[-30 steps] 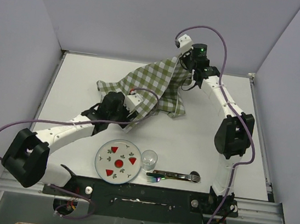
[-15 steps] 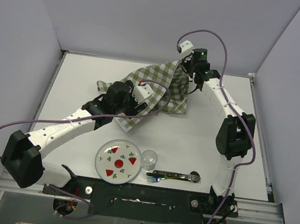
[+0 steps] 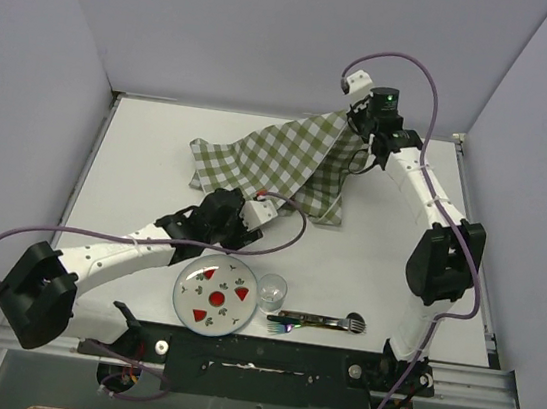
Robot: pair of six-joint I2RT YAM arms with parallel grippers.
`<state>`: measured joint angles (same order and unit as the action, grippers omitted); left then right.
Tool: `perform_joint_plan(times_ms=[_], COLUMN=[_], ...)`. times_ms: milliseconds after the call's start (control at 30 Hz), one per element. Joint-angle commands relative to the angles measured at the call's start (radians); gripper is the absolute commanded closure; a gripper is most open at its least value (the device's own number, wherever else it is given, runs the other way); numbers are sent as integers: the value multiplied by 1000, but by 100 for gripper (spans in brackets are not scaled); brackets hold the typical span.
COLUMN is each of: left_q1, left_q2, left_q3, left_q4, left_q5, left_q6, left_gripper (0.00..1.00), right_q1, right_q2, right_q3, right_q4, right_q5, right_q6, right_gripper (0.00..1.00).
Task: Set the dinner table for one person
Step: Flatten out the napkin at the center of the board.
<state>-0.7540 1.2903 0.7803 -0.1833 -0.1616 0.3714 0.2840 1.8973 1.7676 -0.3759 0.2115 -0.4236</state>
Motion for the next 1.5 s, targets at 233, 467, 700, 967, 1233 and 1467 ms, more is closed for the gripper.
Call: perform_joint_plan(times_ms=[233,467,700,967,1233,1467], left_q1=[-91,-113,-137,-165,-165,-158], left_q2=[121,195,264,299,372,412], left_q3=[15,-15,-33,-23,-80,-119], left_q4=[230,335,415,419,589,722], left_q5=[-124,-167,-248,-286,-332,-360], left_q6=[74,114,138,135,198,254], left_gripper=[32,32,31,30,30,31], right_q1=[-23,-45,-69,-81,-82,-90], right_q2=[-62,-54,-41,-34,-38,-55], right_q3=[14,23,53,59,64,58], right_q4=[17,3,-20,-21,-29,-29], right_q5=[-10,-24,-46,-47,-52,-54], right_q6=[33,54,85,90,96,95], right_gripper=[100,100,100,100,100,100])
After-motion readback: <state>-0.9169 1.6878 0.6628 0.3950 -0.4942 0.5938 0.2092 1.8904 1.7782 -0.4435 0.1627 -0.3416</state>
